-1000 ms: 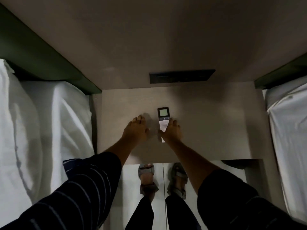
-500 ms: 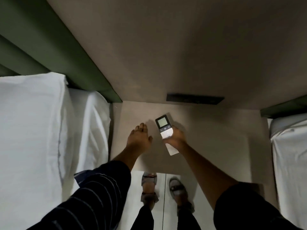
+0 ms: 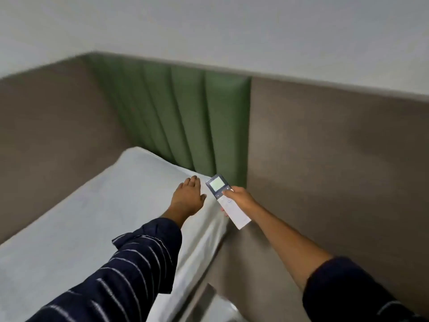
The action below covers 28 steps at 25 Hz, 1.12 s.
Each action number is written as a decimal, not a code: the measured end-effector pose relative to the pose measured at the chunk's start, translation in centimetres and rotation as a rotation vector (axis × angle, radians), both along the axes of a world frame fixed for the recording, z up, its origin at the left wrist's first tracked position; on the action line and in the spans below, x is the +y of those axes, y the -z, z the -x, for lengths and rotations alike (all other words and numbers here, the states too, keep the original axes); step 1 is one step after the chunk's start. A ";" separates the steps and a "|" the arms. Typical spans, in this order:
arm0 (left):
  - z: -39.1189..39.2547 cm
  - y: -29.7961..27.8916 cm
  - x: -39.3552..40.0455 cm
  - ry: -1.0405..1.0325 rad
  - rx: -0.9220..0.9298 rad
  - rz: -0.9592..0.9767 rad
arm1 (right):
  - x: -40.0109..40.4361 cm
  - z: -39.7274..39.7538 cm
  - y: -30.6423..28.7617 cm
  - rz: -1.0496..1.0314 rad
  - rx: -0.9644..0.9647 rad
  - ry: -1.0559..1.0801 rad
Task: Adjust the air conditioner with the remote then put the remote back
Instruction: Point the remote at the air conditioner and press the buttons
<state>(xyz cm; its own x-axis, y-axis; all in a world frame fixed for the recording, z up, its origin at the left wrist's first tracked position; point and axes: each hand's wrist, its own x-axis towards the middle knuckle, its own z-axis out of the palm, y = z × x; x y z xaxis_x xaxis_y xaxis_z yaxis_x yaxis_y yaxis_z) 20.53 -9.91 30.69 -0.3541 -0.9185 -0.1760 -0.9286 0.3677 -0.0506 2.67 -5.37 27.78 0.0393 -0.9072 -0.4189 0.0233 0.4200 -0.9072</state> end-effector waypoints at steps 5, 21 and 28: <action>-14.2 -14.8 3.2 -0.279 -0.015 0.224 | -1.0 -12.6 -14.3 0.138 -0.055 -0.333; -55.4 -52.6 37.3 -0.982 -0.242 0.735 | 14.7 -58.7 -55.7 0.534 -0.262 -0.978; -62.2 -60.6 43.2 -1.060 -0.298 0.856 | 21.8 -66.6 -62.9 0.572 -0.245 -0.988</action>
